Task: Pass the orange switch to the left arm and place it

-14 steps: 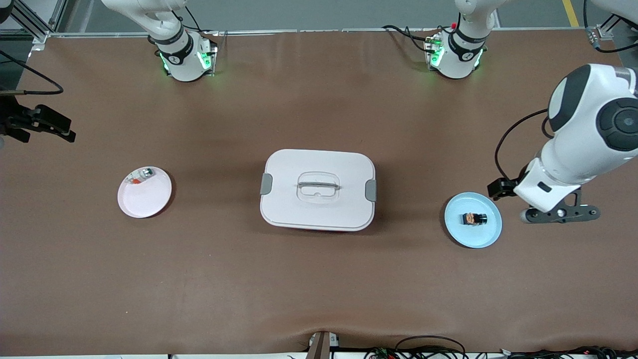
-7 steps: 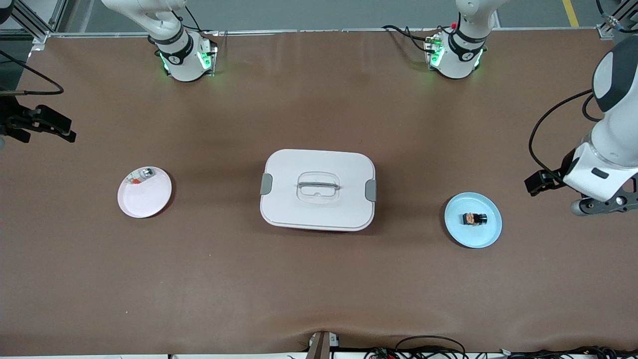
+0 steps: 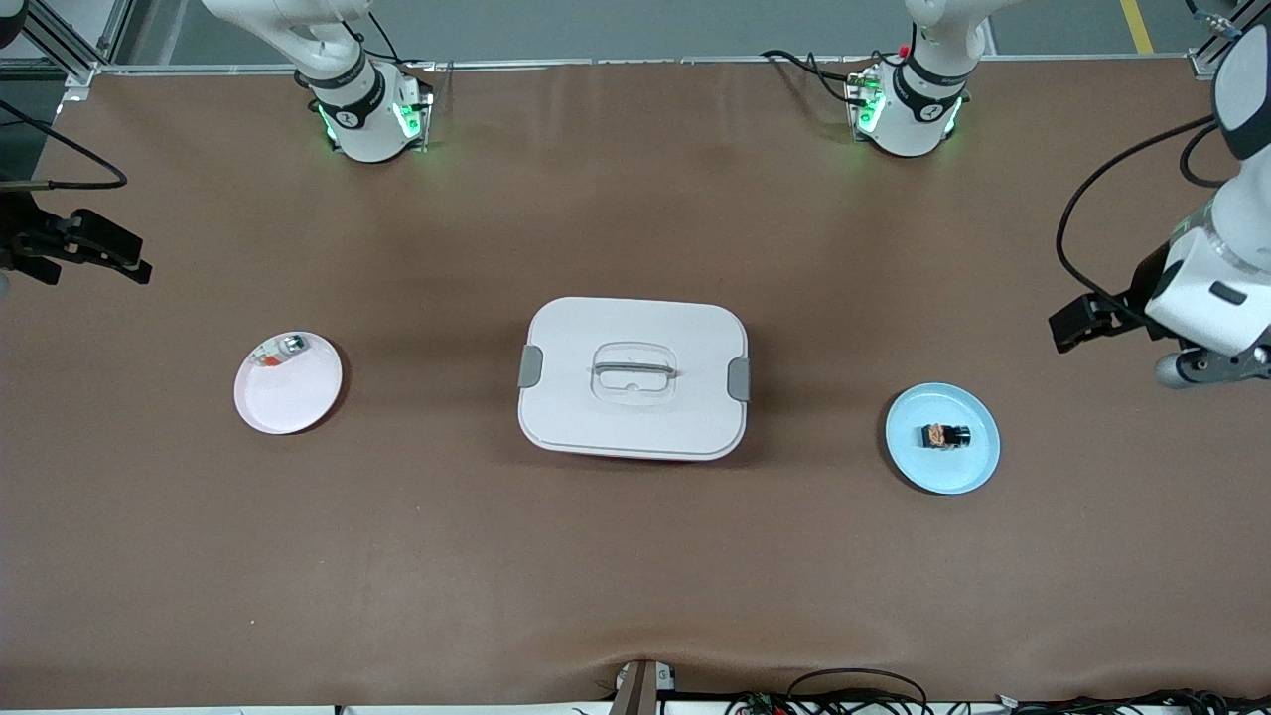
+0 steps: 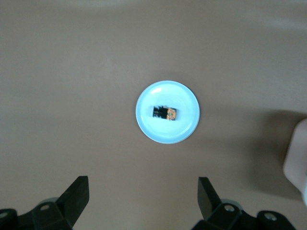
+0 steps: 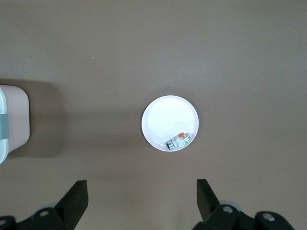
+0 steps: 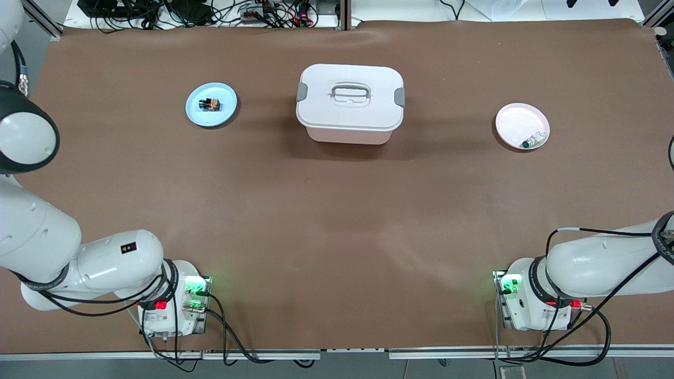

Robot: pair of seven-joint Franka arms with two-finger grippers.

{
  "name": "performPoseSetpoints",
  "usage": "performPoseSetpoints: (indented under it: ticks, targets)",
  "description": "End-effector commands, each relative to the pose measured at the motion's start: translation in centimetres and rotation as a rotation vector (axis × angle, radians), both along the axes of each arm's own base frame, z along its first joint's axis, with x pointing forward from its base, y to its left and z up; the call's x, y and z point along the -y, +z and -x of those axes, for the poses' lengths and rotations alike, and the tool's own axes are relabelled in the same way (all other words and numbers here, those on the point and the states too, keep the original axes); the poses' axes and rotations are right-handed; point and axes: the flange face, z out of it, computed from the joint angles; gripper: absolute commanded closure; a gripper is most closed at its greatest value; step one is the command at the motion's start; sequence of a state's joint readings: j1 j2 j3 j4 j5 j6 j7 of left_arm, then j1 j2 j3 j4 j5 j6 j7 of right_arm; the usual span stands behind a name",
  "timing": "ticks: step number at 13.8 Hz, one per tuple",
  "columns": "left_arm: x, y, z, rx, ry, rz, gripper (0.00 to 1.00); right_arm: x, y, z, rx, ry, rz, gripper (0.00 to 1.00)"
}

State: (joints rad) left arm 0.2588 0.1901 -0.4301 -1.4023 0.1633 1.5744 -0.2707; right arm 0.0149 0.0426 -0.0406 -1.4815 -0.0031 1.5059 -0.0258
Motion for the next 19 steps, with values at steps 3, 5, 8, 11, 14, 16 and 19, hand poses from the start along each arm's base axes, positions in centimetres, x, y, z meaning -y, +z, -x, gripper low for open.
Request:
performPoseSetpoints:
  ticks: [3, 5, 8, 11, 14, 16, 19]
  targets:
    - [-2.4, 3.2, 4.5, -0.027, -0.056, 0.054, 0.0, 0.2, 0.4, -0.3, 0.0, -0.007, -0.014, 0.0]
    - [-2.9, 3.6, 6.1, -0.028, -0.043, 0.079, 0.0, 0.2, 0.4, -0.3, 0.002, -0.007, -0.014, 0.0]
    - [-2.1, 4.3, 8.5, -0.02, -0.056, 0.076, 0.0, 0.2, 0.4, -0.3, 0.002, -0.007, -0.014, 0.0]
    - [-1.9, 4.7, 10.2, -0.014, -0.059, 0.076, 0.0, 0.3, 0.5, -0.2, 0.003, -0.009, -0.014, 0.0]
    - [-2.0, 4.7, 10.2, -0.014, -0.059, 0.075, 0.0, 0.2, 0.4, -0.3, 0.002, -0.007, -0.014, 0.0]
    - [-2.1, 4.7, 10.2, -0.015, -0.057, 0.075, 0.0, 0.2, 0.4, -0.3, 0.002, -0.007, -0.014, 0.0]
    - [-2.4, 4.7, 10.0, -0.021, -0.054, 0.075, 0.0, 0.2, 0.5, -0.2, 0.002, -0.007, -0.014, 0.0]
